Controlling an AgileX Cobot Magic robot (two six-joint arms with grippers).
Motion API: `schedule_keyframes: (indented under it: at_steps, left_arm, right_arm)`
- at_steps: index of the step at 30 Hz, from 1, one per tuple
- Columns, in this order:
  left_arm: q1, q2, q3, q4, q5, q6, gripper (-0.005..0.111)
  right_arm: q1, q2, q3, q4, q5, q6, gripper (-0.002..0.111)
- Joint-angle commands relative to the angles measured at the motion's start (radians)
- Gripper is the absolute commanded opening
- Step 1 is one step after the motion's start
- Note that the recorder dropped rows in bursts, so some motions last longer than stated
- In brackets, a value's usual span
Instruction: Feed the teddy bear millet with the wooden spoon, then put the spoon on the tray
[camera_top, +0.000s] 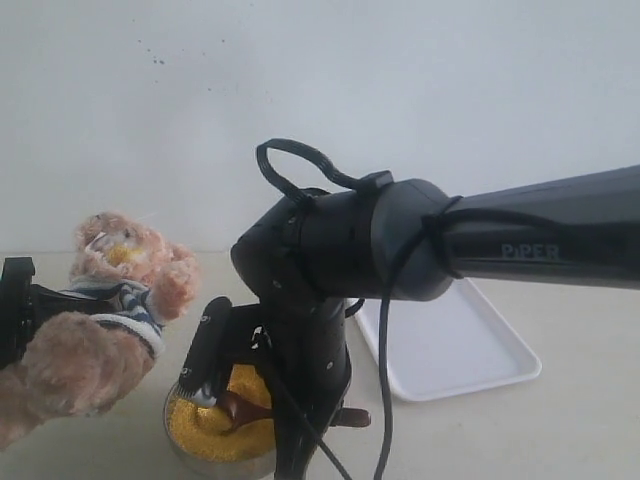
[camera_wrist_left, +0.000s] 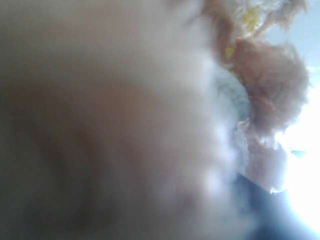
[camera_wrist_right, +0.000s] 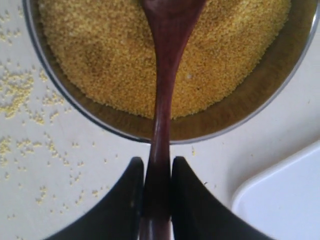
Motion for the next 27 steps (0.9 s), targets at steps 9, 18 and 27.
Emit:
schedule_keyframes:
  at_steps: [9, 18, 27]
  left_arm:
    - [0.001, -0.001, -0.005, -0.017, -0.012, 0.027, 0.004]
    - [0.001, -0.001, -0.005, -0.017, -0.012, 0.040, 0.004]
    - [0.001, -0.001, -0.005, -0.017, 0.046, 0.039, 0.004]
  right_arm:
    - [-0.120, -0.051, -0.004, 0.131, -0.007, -0.020, 0.000]
    - [-0.186, -0.093, -0.004, 0.281, 0.078, -0.084, 0.000]
    - [-0.257, -0.094, -0.004, 0.528, 0.185, -0.152, 0.000]
